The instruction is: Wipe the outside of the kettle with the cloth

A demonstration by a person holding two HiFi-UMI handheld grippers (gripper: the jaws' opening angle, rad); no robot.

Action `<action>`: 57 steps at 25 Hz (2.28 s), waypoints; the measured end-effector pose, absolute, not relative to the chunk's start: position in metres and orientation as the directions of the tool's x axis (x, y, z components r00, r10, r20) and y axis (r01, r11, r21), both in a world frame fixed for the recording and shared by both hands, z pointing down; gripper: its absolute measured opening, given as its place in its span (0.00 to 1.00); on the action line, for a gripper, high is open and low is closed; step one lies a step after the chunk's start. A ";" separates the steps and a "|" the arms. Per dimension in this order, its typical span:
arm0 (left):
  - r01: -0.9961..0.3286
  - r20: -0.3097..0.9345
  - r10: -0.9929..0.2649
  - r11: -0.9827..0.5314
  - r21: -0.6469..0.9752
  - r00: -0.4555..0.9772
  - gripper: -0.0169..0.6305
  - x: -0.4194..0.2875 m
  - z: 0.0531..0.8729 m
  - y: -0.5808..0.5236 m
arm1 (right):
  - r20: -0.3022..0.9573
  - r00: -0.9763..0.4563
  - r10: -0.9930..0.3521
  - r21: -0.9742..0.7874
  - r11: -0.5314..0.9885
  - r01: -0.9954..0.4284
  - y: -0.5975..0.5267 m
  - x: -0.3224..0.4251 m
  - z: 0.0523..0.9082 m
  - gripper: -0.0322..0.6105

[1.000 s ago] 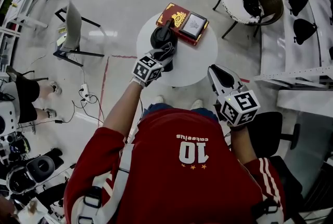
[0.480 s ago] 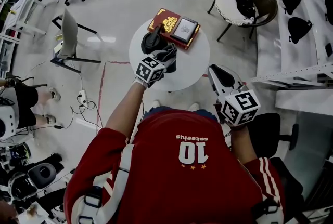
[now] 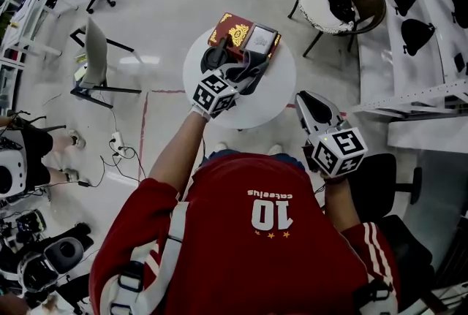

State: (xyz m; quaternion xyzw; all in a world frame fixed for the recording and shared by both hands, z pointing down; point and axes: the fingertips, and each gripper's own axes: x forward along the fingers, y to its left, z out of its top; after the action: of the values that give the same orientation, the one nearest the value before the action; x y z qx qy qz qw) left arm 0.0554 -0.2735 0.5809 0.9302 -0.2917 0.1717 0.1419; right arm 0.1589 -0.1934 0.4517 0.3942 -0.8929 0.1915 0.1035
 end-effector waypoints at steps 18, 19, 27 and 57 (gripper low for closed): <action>-0.569 0.270 -0.537 -0.821 0.050 0.799 0.12 -0.073 0.485 -0.299 | 0.307 -0.622 -0.721 -0.225 0.580 -0.783 -0.170 0.054 0.434 0.13; -0.571 0.277 -0.539 -0.820 0.044 0.795 0.12 -0.083 0.486 -0.302 | 0.308 -0.615 -0.725 -0.225 0.573 -0.788 -0.169 0.049 0.435 0.13; -0.570 0.362 -0.532 -0.822 -0.003 0.765 0.12 -0.145 0.516 -0.340 | 0.350 -0.547 -0.761 -0.241 0.491 -0.837 -0.163 0.031 0.456 0.13; -0.591 0.503 -0.387 -0.727 0.349 0.773 0.12 -0.155 0.723 -0.379 | 0.502 -0.323 -0.802 -0.253 0.221 -0.942 -0.115 0.066 0.518 0.13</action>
State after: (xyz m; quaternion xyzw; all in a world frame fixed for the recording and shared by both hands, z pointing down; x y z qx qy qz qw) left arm -0.1551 -0.3788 0.7229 0.9070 -0.2695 0.2022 0.2525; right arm 0.0659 -0.1146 0.5179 0.5662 -0.7700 0.2622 0.1331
